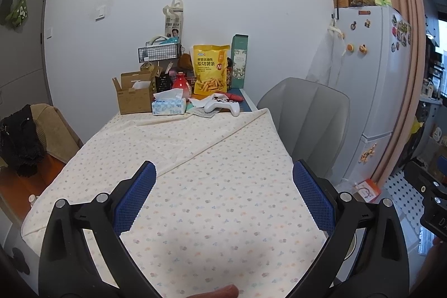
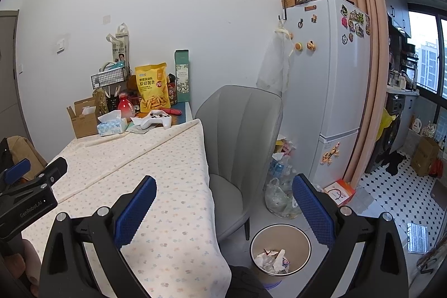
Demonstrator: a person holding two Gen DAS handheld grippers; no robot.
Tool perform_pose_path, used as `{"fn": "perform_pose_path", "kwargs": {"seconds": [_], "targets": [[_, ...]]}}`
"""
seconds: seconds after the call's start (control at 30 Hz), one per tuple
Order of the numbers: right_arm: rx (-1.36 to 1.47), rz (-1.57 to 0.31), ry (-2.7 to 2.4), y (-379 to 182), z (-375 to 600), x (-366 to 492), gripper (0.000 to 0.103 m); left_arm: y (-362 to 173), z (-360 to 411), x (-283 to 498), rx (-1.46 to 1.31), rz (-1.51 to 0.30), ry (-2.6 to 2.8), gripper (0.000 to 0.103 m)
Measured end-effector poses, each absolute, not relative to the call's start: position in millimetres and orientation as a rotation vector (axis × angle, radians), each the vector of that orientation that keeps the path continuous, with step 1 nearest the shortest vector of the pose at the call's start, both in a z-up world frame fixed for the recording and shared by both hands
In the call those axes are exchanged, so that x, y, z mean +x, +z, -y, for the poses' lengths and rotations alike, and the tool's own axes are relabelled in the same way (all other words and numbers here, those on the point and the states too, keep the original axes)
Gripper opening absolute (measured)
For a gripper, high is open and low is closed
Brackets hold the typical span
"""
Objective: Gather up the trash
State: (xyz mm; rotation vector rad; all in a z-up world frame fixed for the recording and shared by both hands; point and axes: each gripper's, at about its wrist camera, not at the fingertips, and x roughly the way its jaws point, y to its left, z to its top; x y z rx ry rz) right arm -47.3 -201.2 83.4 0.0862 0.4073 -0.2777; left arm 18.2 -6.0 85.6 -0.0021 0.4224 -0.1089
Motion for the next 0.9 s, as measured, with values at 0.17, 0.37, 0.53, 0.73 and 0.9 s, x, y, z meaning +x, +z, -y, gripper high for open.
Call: {"fn": "perform_pose_path", "kwargs": {"seconds": [0.17, 0.37, 0.53, 0.73, 0.9], "targets": [[0.087, -0.408, -0.273, 82.3, 202.6, -46.6, 0.096, 86.2, 5.6, 18.1, -0.001, -0.417, -0.098, 0.097], [0.084, -0.410, -0.274, 81.0, 203.0, -45.5, 0.096, 86.5, 5.2, 18.6, -0.002, -0.419, -0.097, 0.097], [0.085, -0.406, -0.273, 80.6, 203.5, -46.1, 0.096, 86.9, 7.4, 17.5, 0.002, -0.419, -0.103, 0.097], [0.084, -0.403, -0.279, 80.7, 204.4, -47.1, 0.096, 87.3, 8.1, 17.2, 0.002, -0.419, -0.105, 0.097], [0.083, -0.404, -0.279, 80.8, 205.8, -47.5, 0.096, 87.6, 8.7, 17.5, 0.002, -0.423, -0.103, 0.097]]}}
